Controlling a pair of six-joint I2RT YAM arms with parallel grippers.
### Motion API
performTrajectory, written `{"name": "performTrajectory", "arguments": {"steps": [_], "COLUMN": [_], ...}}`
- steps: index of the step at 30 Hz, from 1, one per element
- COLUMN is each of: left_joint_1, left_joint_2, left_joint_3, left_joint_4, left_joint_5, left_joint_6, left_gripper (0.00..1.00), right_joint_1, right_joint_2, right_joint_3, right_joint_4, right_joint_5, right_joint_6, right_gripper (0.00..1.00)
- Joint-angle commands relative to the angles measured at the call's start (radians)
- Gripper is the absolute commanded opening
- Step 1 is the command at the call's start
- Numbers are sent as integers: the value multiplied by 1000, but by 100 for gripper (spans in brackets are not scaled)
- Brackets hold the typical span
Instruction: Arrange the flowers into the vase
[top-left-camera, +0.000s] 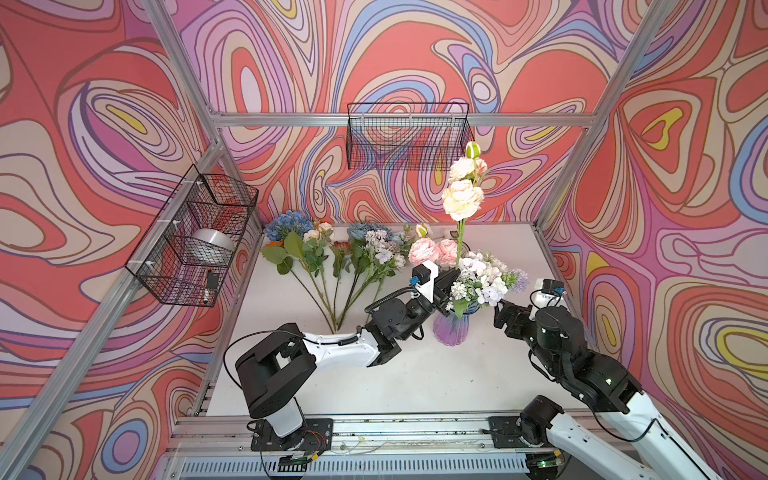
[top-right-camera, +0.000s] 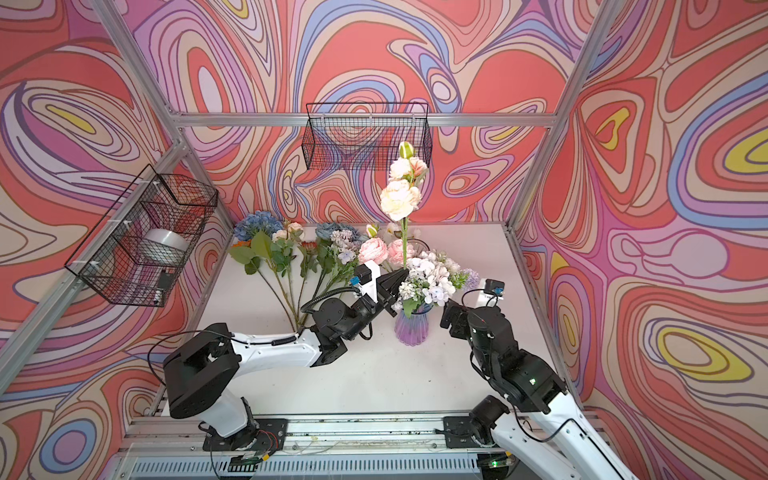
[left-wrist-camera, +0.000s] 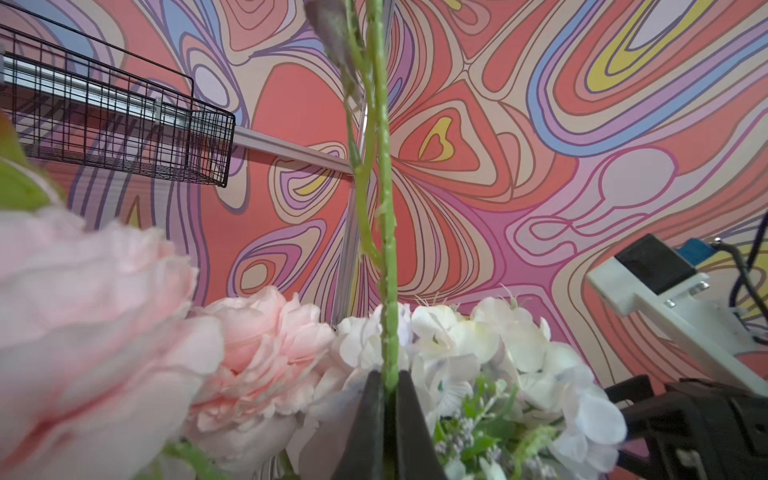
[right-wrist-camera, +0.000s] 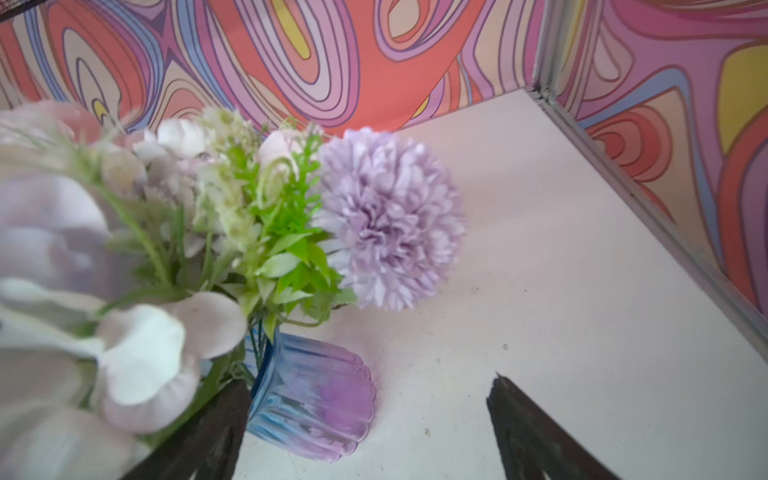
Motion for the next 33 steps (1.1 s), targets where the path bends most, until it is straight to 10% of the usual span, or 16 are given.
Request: {"name": "performTrajectory", "arguments": {"steps": [1, 13, 33], "left_joint_1": [-12, -16, -17], "left_joint_2": [-31, -78, -157], "left_joint_3": [-45, -64, -48], "left_joint_4": [31, -89, -239], "left_joint_5": [-61, -70, -80], "left_joint_6": [24, -4, 32], "left_gripper": [0, 6, 56], "right_joint_1": [3, 4, 4], "right_joint_2": [14, -8, 34], "right_joint_3": [-22, -116, -225], "right_joint_4": [56, 224, 556], "right_joint_5": [-139, -388, -227], "right_joint_6": [-40, -161, -263], "right_gripper": [91, 89, 88]}}
